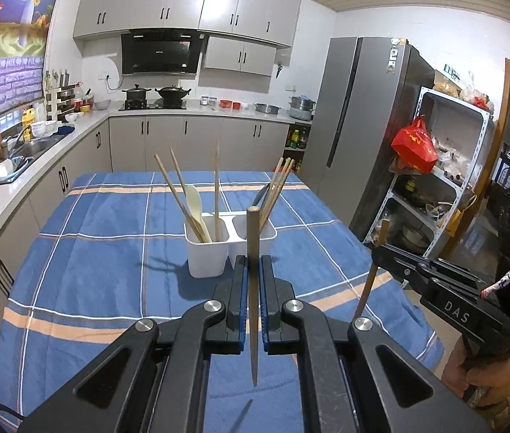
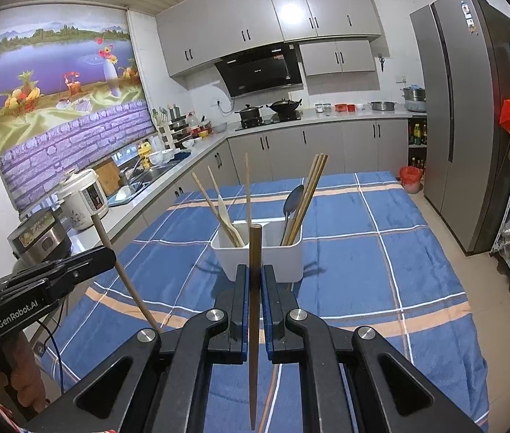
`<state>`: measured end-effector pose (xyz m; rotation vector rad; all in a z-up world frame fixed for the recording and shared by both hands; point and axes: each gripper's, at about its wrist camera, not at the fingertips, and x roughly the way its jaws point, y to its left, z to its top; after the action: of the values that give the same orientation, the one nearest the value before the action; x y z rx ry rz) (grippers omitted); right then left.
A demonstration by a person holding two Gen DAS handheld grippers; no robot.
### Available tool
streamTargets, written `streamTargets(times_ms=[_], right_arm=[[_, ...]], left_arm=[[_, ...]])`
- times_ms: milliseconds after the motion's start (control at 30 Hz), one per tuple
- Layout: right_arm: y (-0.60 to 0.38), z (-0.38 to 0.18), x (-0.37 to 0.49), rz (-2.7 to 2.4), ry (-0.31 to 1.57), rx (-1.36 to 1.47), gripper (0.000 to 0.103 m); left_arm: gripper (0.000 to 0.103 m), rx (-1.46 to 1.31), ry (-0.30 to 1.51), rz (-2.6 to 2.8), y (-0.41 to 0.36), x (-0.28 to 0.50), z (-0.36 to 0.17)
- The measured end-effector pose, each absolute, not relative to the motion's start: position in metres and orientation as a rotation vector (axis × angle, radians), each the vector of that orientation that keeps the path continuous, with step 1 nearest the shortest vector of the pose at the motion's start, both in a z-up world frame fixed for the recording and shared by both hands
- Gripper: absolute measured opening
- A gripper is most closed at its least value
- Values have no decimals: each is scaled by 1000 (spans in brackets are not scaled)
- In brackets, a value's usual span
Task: Organize utensils
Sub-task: 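Lift both held chopsticks upright and carry them toward the white holder, then lower the left chopstick into one compartment while right lowers its chopstick into the other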
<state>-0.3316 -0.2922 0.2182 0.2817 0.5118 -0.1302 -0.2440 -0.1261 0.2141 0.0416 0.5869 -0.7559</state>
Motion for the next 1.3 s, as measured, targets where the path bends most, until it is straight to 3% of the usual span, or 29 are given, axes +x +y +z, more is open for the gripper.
streamTargets(times_ms=[1033, 1300], right_arm=[[-324, 250, -295, -143, 445, 297, 7], [-339, 268, -263, -122, 407, 341, 7]], left_arm=[[5, 107, 581, -703, -168, -187, 231], [5, 76, 559, -717, -166, -160, 260]])
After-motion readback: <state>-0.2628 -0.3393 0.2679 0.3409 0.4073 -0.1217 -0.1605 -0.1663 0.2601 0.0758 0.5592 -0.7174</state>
